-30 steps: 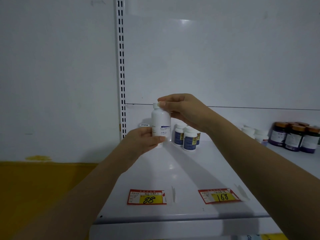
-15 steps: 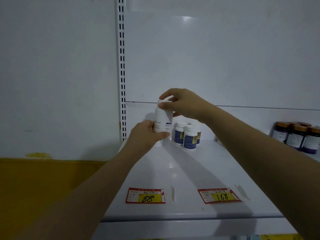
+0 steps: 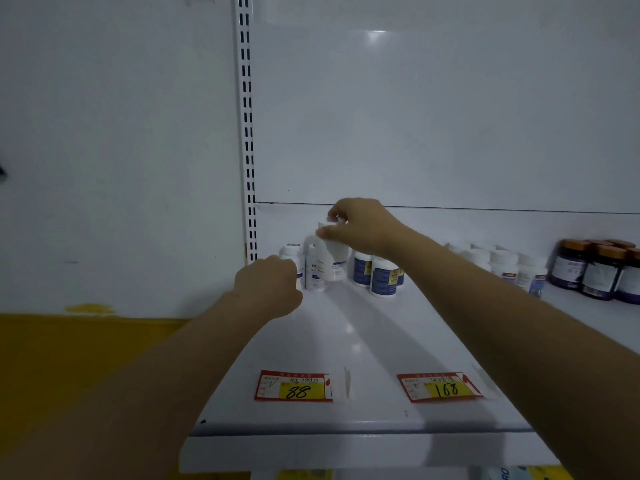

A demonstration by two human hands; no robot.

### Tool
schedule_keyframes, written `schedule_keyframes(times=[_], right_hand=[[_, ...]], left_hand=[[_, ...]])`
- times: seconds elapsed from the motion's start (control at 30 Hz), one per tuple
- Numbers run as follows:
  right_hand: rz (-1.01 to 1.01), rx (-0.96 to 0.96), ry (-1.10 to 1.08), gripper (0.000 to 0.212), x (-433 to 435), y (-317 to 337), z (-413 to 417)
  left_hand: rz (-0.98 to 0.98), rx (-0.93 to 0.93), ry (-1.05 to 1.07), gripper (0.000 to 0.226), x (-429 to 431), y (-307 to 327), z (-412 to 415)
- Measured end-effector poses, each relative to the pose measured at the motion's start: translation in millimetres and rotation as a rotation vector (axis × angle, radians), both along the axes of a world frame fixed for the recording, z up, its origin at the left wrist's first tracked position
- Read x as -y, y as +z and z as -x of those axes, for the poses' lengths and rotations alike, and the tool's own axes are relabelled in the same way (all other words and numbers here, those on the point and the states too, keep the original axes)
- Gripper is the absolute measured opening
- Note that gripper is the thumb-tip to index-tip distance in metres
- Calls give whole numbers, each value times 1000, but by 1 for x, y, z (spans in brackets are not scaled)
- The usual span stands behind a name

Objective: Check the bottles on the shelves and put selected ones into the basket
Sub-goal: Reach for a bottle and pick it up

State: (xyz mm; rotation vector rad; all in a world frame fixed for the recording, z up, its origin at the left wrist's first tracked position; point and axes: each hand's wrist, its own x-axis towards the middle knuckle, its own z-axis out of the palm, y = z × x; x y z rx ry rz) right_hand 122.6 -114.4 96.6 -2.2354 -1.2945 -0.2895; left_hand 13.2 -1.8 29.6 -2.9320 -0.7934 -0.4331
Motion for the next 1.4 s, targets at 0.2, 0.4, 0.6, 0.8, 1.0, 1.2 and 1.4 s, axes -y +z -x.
schedule_keyframes(times=[0.2, 0.4, 0.6, 0.8, 1.0, 1.2, 1.4], right_hand=[[162, -14, -41, 46, -3, -15, 4], [229, 38, 27, 42, -24, -12, 15], [204, 109, 173, 39, -83, -5, 55], [163, 160, 333, 46, -173, 2, 137], [200, 116, 466, 47, -263, -12, 225], [288, 49, 516, 49, -359, -52, 284], [397, -18, 545, 47, -444, -132, 301]], left_hand=[[-38, -51, 19, 31, 3, -11, 2], [-17, -31, 70, 30, -4, -11, 19], [-8, -13, 182, 33, -43, -10, 75], [13, 2, 348, 23, -116, -5, 163], [27, 5, 468, 15, -191, -30, 257], [122, -36, 581, 29, -279, -70, 326], [256, -31, 613, 30, -350, -143, 336]])
